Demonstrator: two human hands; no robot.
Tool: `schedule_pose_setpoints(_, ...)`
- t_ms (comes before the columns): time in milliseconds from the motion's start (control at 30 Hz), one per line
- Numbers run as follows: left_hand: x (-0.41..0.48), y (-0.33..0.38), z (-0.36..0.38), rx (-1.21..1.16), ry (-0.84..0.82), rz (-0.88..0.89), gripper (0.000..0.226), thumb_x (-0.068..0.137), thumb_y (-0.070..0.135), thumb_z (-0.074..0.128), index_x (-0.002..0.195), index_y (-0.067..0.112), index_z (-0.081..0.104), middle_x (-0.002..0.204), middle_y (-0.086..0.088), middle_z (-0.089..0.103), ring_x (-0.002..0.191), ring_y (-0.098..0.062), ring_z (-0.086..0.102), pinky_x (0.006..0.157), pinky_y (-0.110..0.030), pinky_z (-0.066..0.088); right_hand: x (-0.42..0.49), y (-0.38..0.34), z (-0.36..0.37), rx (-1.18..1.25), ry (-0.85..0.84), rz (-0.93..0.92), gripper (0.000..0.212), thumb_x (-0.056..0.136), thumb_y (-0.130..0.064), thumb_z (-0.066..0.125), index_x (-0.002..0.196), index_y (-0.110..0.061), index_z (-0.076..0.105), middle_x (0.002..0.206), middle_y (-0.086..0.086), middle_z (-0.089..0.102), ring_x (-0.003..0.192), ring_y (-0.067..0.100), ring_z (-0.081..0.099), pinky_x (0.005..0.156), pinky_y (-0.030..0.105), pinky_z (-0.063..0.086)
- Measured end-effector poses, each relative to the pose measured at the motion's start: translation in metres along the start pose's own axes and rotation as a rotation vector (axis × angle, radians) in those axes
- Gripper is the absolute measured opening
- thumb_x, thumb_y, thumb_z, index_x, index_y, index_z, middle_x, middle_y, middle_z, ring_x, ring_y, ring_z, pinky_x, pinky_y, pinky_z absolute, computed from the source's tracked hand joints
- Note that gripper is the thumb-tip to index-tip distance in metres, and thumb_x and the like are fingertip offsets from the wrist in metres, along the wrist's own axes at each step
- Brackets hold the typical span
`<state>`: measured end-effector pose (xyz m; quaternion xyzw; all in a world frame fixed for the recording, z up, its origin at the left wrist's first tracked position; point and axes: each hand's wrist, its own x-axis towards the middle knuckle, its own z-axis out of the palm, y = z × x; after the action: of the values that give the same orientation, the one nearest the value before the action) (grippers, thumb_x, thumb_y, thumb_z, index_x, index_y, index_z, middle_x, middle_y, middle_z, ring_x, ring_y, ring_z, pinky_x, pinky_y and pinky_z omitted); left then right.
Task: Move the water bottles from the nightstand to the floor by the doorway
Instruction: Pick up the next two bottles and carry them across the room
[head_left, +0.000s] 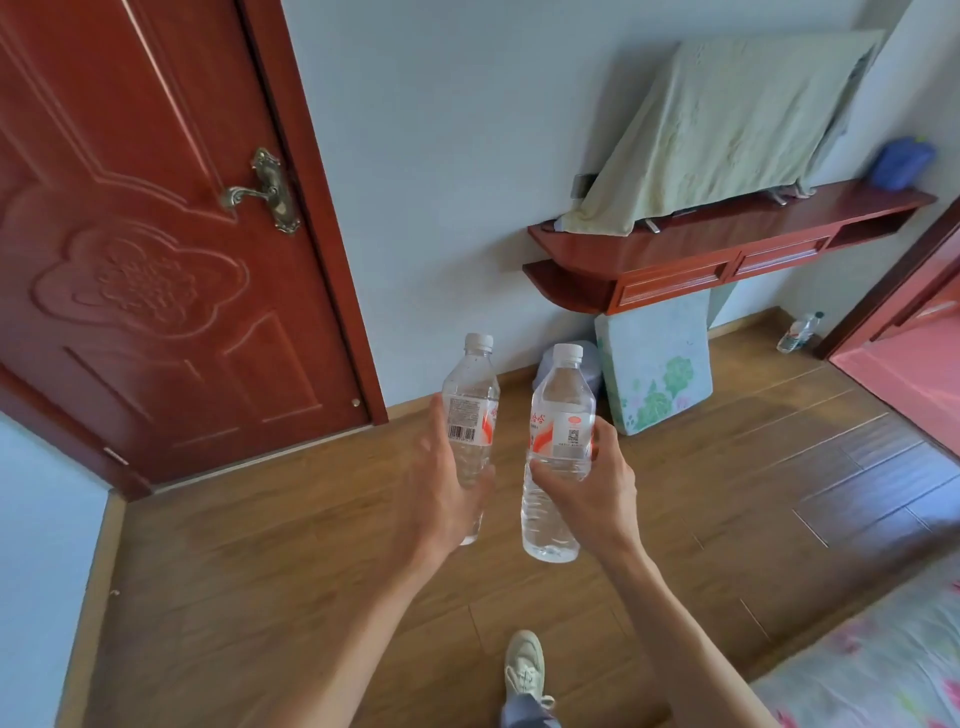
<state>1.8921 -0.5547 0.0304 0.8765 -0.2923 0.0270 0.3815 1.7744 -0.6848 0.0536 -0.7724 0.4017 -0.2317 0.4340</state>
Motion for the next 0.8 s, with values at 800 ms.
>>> schedule_pose_setpoints(800,0.187,0.194,0.238,-0.153,-0.231,0.24,0.099,0.076,0.054,0.074,0.15,0.034,0.012,0.127,-0.002,0.058,0.095,-0.016,0.068,0.064,-0.036,0.061,0.225,0.111,-0.164,0.017,0.355,0.165,0.076,0.066,-0.043,0.083,0.128,-0.033,0.041,0.113,-0.01,0.064,0.096,0.011,0.066,0.083,0.044,0.058)
